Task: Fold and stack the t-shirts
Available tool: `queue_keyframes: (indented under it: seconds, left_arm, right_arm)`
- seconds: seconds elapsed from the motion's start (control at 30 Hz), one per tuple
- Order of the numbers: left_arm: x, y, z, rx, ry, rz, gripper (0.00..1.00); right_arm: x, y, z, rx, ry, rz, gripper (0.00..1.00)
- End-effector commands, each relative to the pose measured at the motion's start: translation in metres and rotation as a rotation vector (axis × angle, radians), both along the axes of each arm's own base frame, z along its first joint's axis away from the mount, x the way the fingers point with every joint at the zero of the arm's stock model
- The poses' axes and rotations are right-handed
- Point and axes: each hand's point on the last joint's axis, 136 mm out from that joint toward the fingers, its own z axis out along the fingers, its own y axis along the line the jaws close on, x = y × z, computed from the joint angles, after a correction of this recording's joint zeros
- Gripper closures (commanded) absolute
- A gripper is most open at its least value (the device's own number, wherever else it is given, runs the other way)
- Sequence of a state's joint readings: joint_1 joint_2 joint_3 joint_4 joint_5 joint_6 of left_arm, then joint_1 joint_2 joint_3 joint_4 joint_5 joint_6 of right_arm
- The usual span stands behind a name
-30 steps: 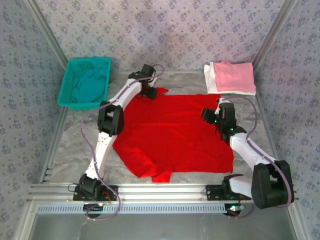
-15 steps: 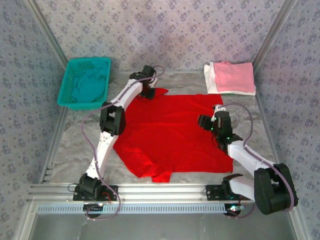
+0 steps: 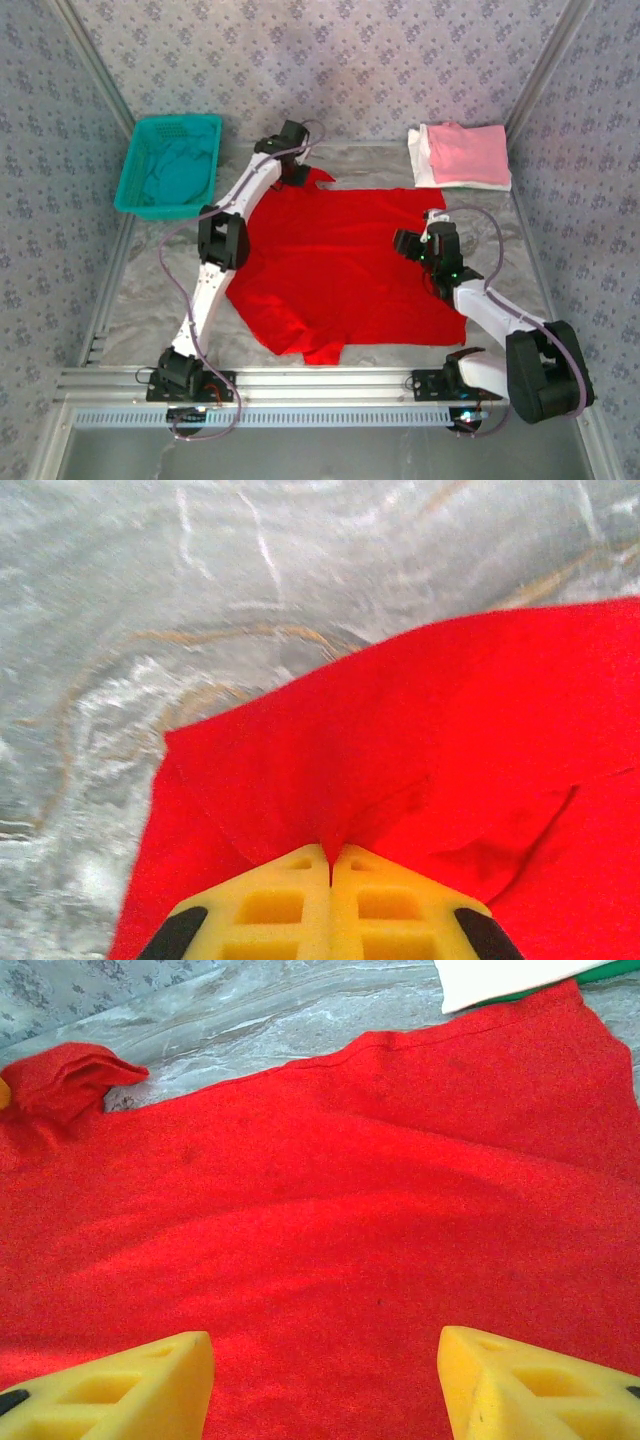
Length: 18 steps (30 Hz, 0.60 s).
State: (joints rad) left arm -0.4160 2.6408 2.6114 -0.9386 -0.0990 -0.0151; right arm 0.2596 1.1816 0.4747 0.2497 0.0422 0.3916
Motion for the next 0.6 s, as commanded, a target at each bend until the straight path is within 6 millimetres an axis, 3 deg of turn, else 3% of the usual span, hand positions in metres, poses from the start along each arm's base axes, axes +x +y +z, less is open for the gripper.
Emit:
queue_keyframes:
  seconds: [0.0,0.07,0.13,0.23,0.3,0.43,0.5,0.57]
  left_arm:
    - [0.031,0.026,0.036,-0.008,-0.127,0.036,0.94]
    - [0.047,0.038,0.046,-0.026,-0.182,0.055,0.89]
    - [0.060,0.053,0.057,-0.042,-0.226,0.083,0.64]
    - [0.074,0.085,0.070,-0.046,-0.269,0.158,0.61]
    - [0.077,0.104,0.075,-0.089,-0.263,0.199,0.41]
    - [0.061,0.120,0.075,-0.112,-0.182,0.239,0.45]
    - [0.044,0.111,0.066,-0.117,-0.110,0.219,0.45]
    - [0.026,0.090,0.061,-0.117,-0.072,0.164,0.44]
  right_arm:
    - [0.003,0.001,0.000,0.004,-0.014,-0.008,0.37]
    - [0.005,0.003,-0.001,0.000,-0.007,-0.002,0.36]
    - [0.005,0.003,-0.002,-0.006,-0.003,0.000,0.36]
    - [0.006,0.003,-0.003,-0.013,-0.001,0.003,0.36]
    - [0.007,0.004,-0.002,-0.019,-0.002,0.008,0.36]
    - [0.009,0.000,-0.003,-0.039,0.000,-0.007,0.35]
    - [0.011,-0.004,-0.004,-0.027,0.008,-0.023,0.32]
    - [0.016,-0.005,-0.006,0.005,0.054,-0.014,0.32]
